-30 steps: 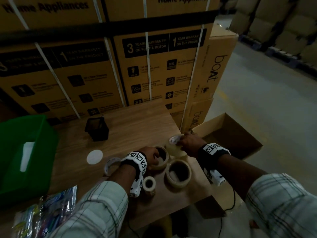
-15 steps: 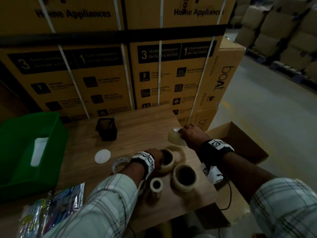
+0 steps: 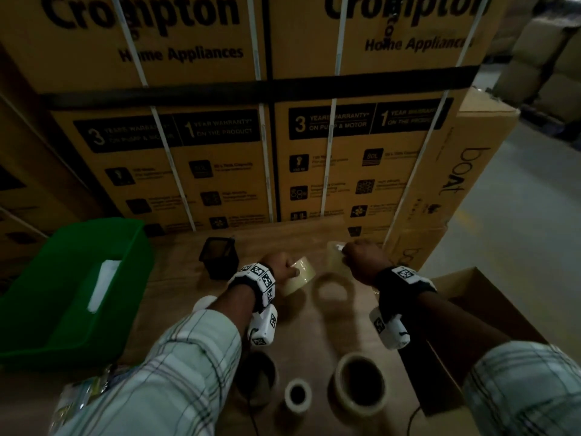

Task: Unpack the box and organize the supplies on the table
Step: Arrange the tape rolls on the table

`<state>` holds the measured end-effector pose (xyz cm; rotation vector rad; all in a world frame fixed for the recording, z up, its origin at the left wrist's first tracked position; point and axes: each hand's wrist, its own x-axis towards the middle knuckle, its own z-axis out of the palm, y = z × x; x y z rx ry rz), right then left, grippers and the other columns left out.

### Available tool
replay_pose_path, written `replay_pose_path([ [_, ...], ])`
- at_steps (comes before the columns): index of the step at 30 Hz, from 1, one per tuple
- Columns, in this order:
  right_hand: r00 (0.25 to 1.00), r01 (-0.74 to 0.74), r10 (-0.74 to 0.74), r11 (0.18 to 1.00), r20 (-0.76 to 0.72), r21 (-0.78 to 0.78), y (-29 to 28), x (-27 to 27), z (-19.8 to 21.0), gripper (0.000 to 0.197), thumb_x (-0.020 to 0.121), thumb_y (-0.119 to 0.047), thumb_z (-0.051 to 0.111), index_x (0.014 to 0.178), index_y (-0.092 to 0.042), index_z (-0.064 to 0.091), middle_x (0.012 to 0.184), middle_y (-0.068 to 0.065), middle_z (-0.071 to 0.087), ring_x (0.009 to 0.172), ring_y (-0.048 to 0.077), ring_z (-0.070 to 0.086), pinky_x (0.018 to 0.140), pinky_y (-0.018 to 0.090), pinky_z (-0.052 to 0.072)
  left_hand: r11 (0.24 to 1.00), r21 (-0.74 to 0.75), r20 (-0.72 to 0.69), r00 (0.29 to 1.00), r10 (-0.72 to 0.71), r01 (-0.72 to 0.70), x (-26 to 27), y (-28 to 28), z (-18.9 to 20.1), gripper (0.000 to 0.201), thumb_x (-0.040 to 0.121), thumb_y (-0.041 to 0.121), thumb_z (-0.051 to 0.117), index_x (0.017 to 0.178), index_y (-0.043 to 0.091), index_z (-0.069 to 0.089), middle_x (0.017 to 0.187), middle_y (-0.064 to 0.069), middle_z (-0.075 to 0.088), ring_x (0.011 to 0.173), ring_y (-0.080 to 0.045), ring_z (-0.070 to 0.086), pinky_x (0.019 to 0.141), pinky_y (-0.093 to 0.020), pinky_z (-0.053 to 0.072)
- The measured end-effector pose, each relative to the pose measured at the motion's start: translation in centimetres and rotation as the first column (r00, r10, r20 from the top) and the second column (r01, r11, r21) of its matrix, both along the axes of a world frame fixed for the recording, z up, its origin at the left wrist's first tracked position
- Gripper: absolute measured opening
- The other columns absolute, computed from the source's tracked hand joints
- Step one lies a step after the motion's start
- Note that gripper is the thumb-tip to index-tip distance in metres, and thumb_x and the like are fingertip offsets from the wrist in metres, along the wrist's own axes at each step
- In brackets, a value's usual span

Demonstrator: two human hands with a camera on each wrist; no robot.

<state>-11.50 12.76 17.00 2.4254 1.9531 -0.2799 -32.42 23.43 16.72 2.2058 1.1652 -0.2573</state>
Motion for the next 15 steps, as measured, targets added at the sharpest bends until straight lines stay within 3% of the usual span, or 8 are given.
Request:
replay_pose_path([
  [3, 0.998, -0.055, 0.055, 0.998, -0.038, 0.0, 2.4, 0.7, -1.2, 0.048, 0.094, -0.027, 0.047, 0.14, -0.015, 0.04, 0.132, 0.016, 0.051, 0.118, 0.036, 0.05, 0.095, 0.04, 0.043, 0.995, 0.041, 0.043, 0.995, 0.086, -0.088, 1.2, 1.6, 0.1, 0.015, 0.088, 0.029, 0.064, 0.094, 0.016, 0.06, 0.1, -0.01, 0.065, 0.1, -0.027, 0.063, 0.074, -0.027, 0.042],
  [6, 0.997, -0.053, 0.053, 0.999, -0.063, -0.002, 4.7, 1.3, -2.9, 0.049, 0.093, -0.03, 0.05, 0.138, -0.011, 0.043, 0.138, 0.015, 0.049, 0.125, 0.034, 0.045, 0.103, 0.041, 0.041, 0.983, 0.128, 0.022, 0.992, 0.127, -0.129, 3.2, 2.5, -0.2, 0.023, 0.089, 0.028, 0.061, 0.105, 0.011, 0.06, 0.106, -0.011, 0.066, 0.099, -0.028, 0.062, 0.077, -0.03, 0.045],
  [10, 0.997, -0.064, 0.063, 0.998, -0.042, -0.019, 6.9, 1.6, -5.0, 0.046, 0.093, -0.031, 0.05, 0.132, -0.006, 0.049, 0.135, 0.017, 0.05, 0.123, 0.036, 0.045, 0.101, 0.04, 0.04, 0.957, 0.235, -0.019, 0.984, 0.178, -0.168, 5.0, 3.6, -2.3, 0.019, 0.088, 0.022, 0.055, 0.104, 0.012, 0.059, 0.111, -0.012, 0.064, 0.1, -0.031, 0.061, 0.082, -0.038, 0.051],
  [15, 0.995, -0.088, 0.089, 0.996, -0.055, 0.012, 9.0, 1.8, -7.2, 0.055, 0.084, -0.031, 0.056, 0.134, -0.01, 0.049, 0.135, 0.015, 0.053, 0.125, 0.034, 0.048, 0.101, 0.043, 0.044, 0.954, 0.237, -0.081, 0.975, 0.207, -0.182, 6.3, 4.6, -4.9, 0.018, 0.089, 0.029, 0.054, 0.1, 0.015, 0.06, 0.11, -0.011, 0.065, 0.099, -0.031, 0.061, 0.082, -0.039, 0.052],
])
